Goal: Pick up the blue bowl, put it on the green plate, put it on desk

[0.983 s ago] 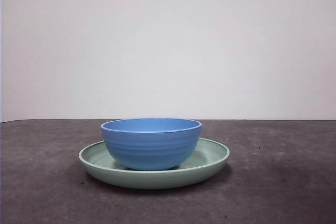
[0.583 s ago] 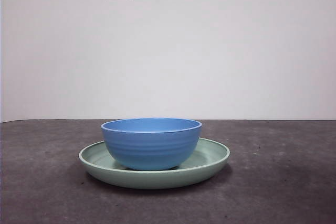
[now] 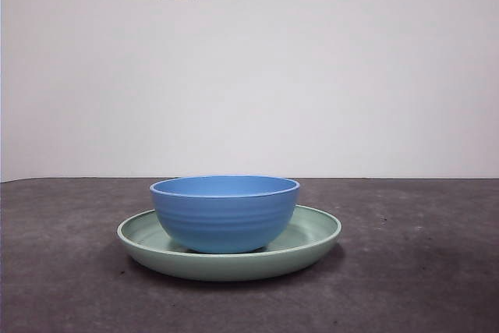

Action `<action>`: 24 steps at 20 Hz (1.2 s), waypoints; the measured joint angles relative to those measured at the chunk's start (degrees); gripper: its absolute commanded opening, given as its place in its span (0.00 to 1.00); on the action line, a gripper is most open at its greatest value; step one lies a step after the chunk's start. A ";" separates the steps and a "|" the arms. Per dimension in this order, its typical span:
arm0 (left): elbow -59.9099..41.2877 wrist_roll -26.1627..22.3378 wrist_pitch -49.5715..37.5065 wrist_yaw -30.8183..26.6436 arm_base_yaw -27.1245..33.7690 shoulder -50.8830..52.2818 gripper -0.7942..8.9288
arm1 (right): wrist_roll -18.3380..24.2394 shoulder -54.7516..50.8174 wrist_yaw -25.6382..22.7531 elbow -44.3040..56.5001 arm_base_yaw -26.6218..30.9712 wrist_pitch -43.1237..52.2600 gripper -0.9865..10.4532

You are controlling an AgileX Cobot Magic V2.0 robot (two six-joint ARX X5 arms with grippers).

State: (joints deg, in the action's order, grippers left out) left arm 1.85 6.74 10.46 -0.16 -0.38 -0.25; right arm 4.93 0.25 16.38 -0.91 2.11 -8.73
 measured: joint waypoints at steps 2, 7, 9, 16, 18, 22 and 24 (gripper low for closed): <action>0.00 0.00 0.00 0.00 0.00 0.00 0.11 | -1.75 0.00 0.00 0.00 0.20 0.00 0.12; 0.00 -0.02 0.00 0.00 0.00 0.00 0.11 | -4.39 0.00 -3.54 0.00 0.59 -0.13 0.12; 0.00 -0.02 0.00 0.00 0.00 0.00 0.11 | -5.55 0.00 -7.43 0.00 0.59 -0.39 0.12; 0.00 -0.02 0.00 0.00 0.00 0.00 0.11 | -7.65 0.00 -16.02 0.00 0.59 -1.01 0.12; 0.00 -0.02 0.00 0.00 0.00 0.00 0.11 | -7.61 0.00 -16.15 0.00 0.59 -1.01 0.12; 0.00 0.00 0.00 0.00 0.00 0.00 0.11 | -7.56 0.00 -16.15 0.00 0.59 -1.01 0.12; 0.00 -0.02 0.00 0.00 0.00 0.00 0.11 | -7.56 0.00 -16.15 0.00 0.59 -0.98 0.12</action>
State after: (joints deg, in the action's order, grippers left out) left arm 1.85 6.72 10.46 -0.16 -0.38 -0.25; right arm -2.63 0.25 0.23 -0.91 2.70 -9.72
